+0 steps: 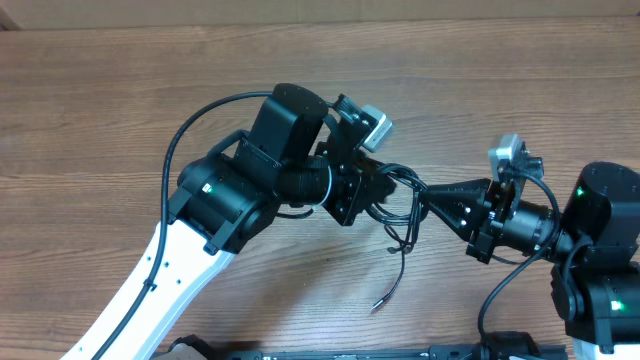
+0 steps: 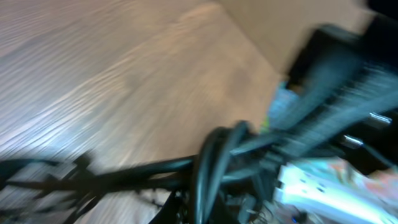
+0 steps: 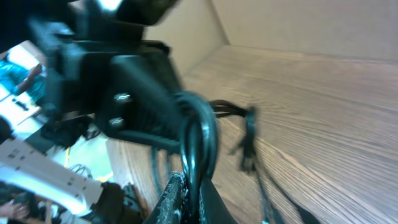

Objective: Untangle cables

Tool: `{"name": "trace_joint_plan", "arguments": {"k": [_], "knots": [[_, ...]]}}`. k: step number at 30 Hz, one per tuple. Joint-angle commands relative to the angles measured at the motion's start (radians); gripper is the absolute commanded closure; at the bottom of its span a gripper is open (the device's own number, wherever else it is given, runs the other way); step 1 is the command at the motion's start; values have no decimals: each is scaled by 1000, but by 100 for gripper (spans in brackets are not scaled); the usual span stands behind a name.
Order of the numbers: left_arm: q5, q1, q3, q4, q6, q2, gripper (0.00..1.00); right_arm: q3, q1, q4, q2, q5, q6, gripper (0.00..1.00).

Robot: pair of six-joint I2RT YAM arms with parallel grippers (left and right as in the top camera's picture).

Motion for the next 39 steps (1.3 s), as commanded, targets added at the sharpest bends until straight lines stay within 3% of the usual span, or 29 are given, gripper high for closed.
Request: {"name": "trace_joint_plan", "arguments": {"k": [1,6,21,28,34,35,37,39], "knots": [[-232,5,25,-14,-110,-4,96,15,-2,6,-6,-156,-96,96],[-278,30,25,3,-249,-4,96,15,-2,2,-6,-283,-188,96],[-381,36,25,150,-597,-4,96,15,-2,-189,-6,-172,-246,96],[-304,36,25,266,-593,-4,96,15,-2,-347,-6,74,-246,96],[-244,35,25,277,-412,-4,96,15,-2,-414,-6,200,-244,95],[-239,35,25,264,-366,-4,96,15,-2,-414,-6,202,-237,88],[-224,34,25,227,-267,-4,96,15,-2,-406,-6,210,-209,66],[-199,34,25,186,-170,-4,96,15,-2,-391,-6,246,-163,37]]}}
